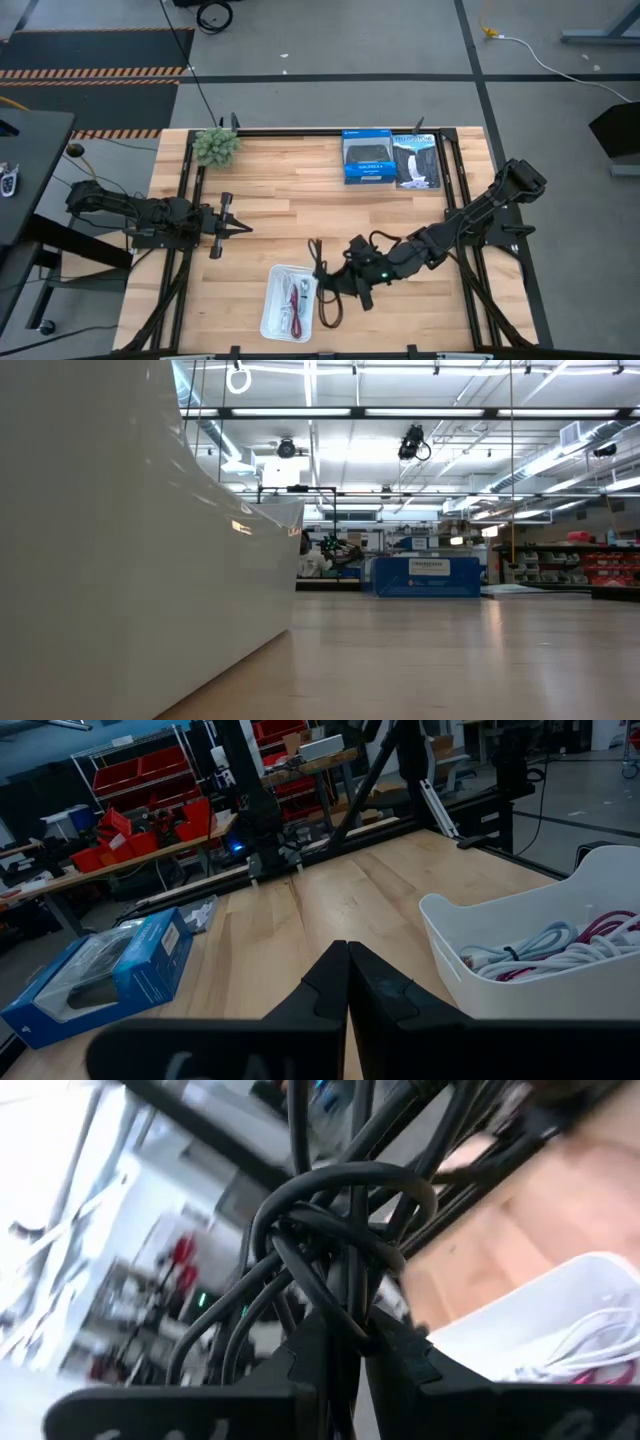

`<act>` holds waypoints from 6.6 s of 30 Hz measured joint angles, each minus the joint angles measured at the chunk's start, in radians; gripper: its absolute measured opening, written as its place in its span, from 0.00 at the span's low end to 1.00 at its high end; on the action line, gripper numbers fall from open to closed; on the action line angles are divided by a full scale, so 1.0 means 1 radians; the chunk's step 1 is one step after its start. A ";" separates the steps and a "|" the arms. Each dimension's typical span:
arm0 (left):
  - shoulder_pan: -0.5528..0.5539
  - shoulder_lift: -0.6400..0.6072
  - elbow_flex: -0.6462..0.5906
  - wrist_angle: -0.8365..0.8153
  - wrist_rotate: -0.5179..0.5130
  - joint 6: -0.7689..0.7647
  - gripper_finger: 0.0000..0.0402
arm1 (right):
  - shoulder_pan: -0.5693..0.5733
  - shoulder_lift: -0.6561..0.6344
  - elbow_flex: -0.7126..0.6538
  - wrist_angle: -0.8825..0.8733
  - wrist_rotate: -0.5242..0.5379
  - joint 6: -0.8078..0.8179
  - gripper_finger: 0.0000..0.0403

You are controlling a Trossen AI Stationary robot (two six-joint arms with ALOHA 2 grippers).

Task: Pick and place USB-C Cables
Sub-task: Put the black charger cable into the bin, then return to Home Position

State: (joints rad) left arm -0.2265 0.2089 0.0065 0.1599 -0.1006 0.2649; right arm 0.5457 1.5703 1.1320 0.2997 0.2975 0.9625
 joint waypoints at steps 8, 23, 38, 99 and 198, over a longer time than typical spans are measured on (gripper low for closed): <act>0.000 0.000 0.000 0.000 0.000 0.000 0.03 | 0.028 0.036 0.000 0.051 0.191 0.137 0.14; 0.000 0.000 0.000 0.001 0.000 0.000 0.03 | 0.015 0.460 0.497 -0.244 0.249 0.332 0.14; 0.000 0.000 0.000 0.000 0.000 0.000 0.03 | -0.018 0.846 1.127 -1.019 0.070 0.434 0.13; 0.000 0.000 0.000 0.000 0.000 0.000 0.03 | -0.150 0.846 0.904 -1.003 -0.291 0.390 0.29; 0.000 0.000 0.000 0.000 0.000 0.000 0.03 | -0.181 -0.215 1.072 -1.542 0.238 -0.305 0.38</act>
State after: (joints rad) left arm -0.2264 0.2089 0.0065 0.1600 -0.1007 0.2649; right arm 0.3652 1.3558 2.2044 -1.2423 0.5360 0.6570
